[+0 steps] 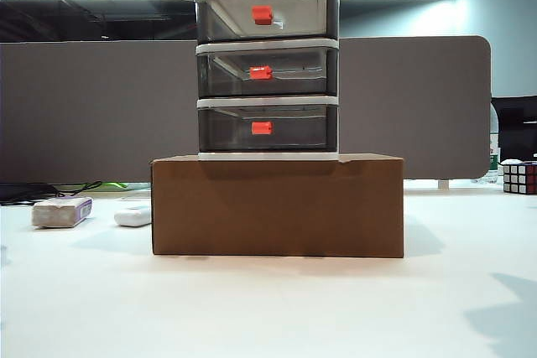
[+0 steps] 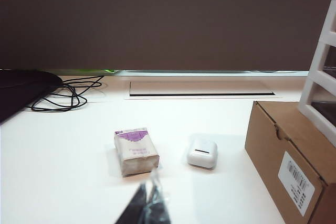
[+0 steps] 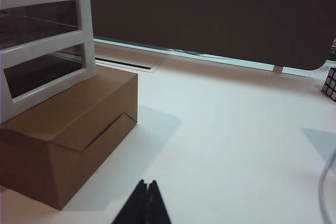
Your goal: Open the third layer of the drawer on the table, pick up the transparent tape on the table and put it in, and finally close the drawer.
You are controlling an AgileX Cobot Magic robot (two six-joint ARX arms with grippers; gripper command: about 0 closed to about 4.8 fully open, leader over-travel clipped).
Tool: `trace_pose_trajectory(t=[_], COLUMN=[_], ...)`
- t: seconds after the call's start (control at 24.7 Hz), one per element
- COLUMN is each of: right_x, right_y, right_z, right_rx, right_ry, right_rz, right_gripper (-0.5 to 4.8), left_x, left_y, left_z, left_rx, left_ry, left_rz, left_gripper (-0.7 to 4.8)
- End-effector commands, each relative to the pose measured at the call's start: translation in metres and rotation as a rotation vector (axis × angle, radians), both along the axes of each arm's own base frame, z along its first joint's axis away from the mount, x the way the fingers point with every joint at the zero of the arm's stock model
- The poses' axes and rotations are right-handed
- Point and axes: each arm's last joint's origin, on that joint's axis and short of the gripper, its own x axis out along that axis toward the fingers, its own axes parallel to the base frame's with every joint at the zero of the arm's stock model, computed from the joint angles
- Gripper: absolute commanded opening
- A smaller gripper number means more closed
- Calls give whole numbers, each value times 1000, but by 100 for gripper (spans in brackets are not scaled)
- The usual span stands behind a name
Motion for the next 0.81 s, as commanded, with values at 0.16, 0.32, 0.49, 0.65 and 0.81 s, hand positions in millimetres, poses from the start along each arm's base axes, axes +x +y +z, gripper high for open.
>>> trace_pose_trajectory(t=[0.16, 0.32, 0.49, 0.65, 0.81], right_x=[0, 0, 0, -3, -6], right_y=[0, 0, 2, 8, 15], right_z=[-1, -1, 2, 7, 8], right_rx=[4, 4, 133, 341, 408], right_ry=[-6, -6, 0, 48, 102], right_rz=[0, 0, 80, 302, 421], right_gripper=[-5, -5, -5, -5, -6], left_x=[0, 0, -2, -6, -15], left_y=[0, 0, -6, -21, -45], left_z=[3, 3, 3, 2, 1], left_rx=[-2, -10, -353, -371, -373], left_ry=[-15, -14, 77, 136, 149], left_rz=[-2, -3, -221, -441, -477], left_gripper=[-5, -5, -6, -6, -6])
